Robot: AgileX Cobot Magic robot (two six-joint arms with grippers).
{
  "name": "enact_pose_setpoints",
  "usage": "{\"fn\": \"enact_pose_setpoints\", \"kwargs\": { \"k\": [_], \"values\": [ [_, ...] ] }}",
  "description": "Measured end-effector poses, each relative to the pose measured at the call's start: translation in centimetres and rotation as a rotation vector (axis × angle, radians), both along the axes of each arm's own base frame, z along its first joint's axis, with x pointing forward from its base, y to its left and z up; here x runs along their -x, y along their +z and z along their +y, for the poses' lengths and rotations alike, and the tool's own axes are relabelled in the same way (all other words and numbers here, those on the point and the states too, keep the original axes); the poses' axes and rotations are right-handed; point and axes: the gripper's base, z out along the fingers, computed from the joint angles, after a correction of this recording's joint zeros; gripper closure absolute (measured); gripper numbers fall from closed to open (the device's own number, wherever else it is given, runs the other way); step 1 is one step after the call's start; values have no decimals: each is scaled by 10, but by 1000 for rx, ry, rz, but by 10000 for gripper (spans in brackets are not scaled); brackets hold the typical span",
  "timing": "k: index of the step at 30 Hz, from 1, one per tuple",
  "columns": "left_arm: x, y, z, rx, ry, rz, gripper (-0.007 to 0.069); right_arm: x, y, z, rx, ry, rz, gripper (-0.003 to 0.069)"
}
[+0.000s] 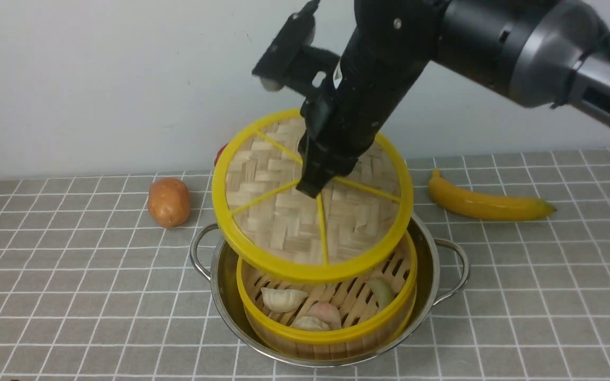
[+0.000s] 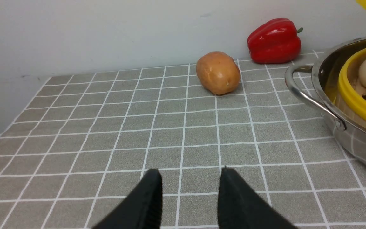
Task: Place the steamer in the pot on the grey tablecloth, and put the lid on the steamer.
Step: 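Place the bamboo steamer lid onto the steamer basket in the pot with the right gripper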
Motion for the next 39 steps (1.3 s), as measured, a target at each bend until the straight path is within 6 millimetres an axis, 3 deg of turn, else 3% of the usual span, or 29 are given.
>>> {"fn": "enact_pose_setpoints", "kwargs": {
  "k": [5,10,14,17,20,31,39],
  "values": [
    [0,0,0,0,0,0,382,18,39,-10,-210,-253,86,513],
    [0,0,0,0,0,0,382,32,58,-12,-323,-298,146,513],
    [0,0,0,0,0,0,382,40,44,-4,-315,-282,217,513],
    [0,0,0,0,0,0,382,44,13,1,-223,-277,277,513],
    [0,0,0,0,0,0,382,45,0,-1,-173,-279,286,513],
    [0,0,0,0,0,0,382,43,0,-4,-172,-250,281,513],
    [0,0,0,0,0,0,382,37,12,-20,-182,-259,239,514]
  ]
}}
